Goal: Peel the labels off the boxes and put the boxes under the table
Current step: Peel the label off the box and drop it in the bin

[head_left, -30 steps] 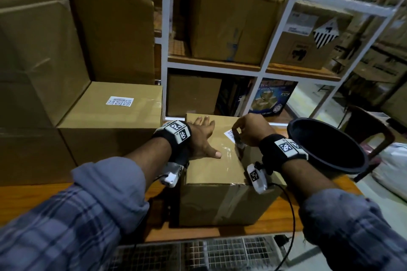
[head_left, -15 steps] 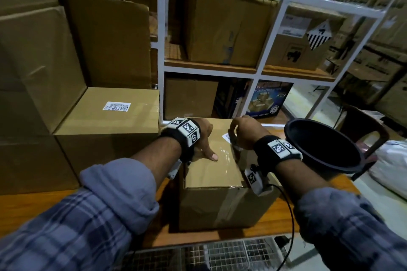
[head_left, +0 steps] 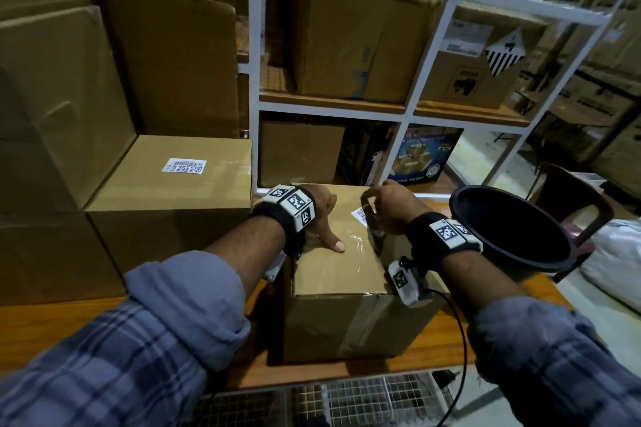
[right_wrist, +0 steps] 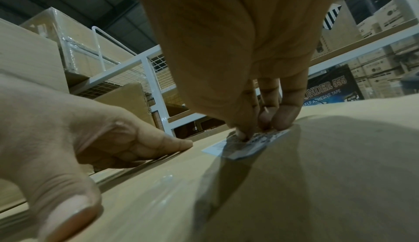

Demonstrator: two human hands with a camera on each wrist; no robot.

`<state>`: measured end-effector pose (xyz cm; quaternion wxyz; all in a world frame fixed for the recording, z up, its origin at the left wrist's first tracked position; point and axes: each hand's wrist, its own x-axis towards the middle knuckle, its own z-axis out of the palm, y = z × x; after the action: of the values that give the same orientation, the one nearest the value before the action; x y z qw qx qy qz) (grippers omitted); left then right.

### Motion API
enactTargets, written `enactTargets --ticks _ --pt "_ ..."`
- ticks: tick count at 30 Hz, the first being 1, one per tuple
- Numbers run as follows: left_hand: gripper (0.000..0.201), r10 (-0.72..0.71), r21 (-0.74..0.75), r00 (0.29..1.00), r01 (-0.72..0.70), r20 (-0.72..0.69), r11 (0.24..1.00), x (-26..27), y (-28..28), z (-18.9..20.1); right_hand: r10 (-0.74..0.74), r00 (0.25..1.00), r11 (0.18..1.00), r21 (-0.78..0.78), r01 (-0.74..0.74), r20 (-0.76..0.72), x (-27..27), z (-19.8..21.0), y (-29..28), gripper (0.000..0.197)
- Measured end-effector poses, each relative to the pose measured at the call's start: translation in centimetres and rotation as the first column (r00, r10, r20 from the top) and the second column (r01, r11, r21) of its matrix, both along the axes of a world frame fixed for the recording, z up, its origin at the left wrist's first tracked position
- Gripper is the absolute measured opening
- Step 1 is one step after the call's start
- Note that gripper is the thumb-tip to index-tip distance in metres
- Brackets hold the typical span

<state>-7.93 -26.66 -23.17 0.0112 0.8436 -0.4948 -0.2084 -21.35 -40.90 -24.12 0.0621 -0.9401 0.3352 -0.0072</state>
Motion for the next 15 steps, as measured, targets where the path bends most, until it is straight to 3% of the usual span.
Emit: enactTargets --ticks 4,11,15 --pt "0.108 0.002 0.001 1.000 -0.002 -0.007 1.000 0.07 -0.01 -0.02 0.058 0.997 0.995 -0.072 -0.062 -0.052 -0.20 0.39 0.21 0.045" --pt "0.106 0.011 -0.004 1.000 -0.011 -0.025 1.000 0.05 -0.01 0.18 0.032 0.999 0.999 -0.024 -0.032 0.018 -0.38 0.61 0.27 0.025" --pt "0.112 0.009 0.002 1.000 -0.009 -0.007 1.000 0.05 0.02 0.11 0.015 1.000 0.999 -0.044 -0.014 0.009 -0.14 0.57 0.69 0.026"
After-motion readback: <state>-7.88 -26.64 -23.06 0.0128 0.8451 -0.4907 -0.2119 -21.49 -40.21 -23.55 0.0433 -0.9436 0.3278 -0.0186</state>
